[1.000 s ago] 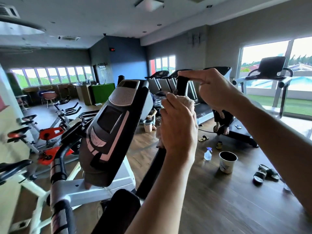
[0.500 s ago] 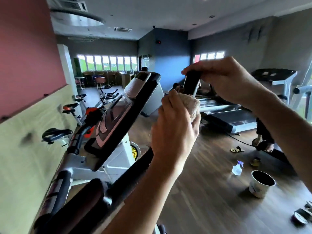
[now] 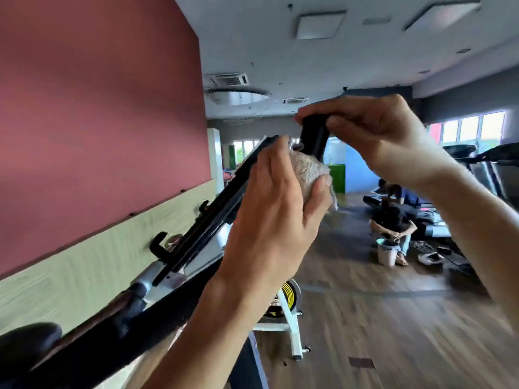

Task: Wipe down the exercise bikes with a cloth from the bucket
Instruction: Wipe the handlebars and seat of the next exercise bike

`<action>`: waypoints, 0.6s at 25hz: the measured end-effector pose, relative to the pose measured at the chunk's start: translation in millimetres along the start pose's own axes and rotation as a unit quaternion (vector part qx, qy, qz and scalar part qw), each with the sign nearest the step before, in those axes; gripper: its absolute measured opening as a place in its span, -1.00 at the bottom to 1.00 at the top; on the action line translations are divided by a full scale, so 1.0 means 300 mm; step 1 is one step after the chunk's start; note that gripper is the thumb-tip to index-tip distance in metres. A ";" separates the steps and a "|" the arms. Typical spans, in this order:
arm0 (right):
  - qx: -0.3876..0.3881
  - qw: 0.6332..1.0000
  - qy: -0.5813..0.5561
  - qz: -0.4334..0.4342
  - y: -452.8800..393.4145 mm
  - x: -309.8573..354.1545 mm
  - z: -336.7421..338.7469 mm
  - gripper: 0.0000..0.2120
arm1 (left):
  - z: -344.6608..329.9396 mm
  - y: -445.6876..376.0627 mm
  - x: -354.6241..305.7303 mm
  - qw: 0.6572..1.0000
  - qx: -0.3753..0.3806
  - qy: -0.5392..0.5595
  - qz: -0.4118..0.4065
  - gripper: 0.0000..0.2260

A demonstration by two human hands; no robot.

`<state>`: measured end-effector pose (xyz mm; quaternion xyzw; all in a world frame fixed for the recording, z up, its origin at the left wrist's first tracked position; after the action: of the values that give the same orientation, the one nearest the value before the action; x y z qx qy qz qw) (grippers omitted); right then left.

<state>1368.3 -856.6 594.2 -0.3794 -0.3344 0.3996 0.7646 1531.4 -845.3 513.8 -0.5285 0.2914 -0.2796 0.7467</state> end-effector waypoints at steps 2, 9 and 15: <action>0.033 0.995 -0.051 0.075 -0.010 -0.058 0.011 -0.72 | -0.040 0.007 -0.066 0.989 -0.061 -0.138 0.002 -0.42; 0.106 0.948 -0.170 0.249 -0.090 -0.186 0.014 -0.65 | -0.135 -0.056 -0.192 0.907 -0.168 -0.381 0.059 -0.27; 0.146 0.906 -0.272 0.289 -0.177 -0.239 -0.005 -0.71 | -0.211 0.007 -0.186 0.787 -0.207 -0.577 0.072 -0.32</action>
<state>1355.6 -939.8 623.5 -0.2204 -0.3433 0.7350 0.5416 1447.7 -844.0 502.5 -0.7106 -0.1053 0.1989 0.6666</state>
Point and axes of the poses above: each hand's wrist, its own y-axis away from the middle knuckle, its own z-axis out of the back of the hand, x = y × z, the point moved 3 cm from there along -y, towards the middle knuckle
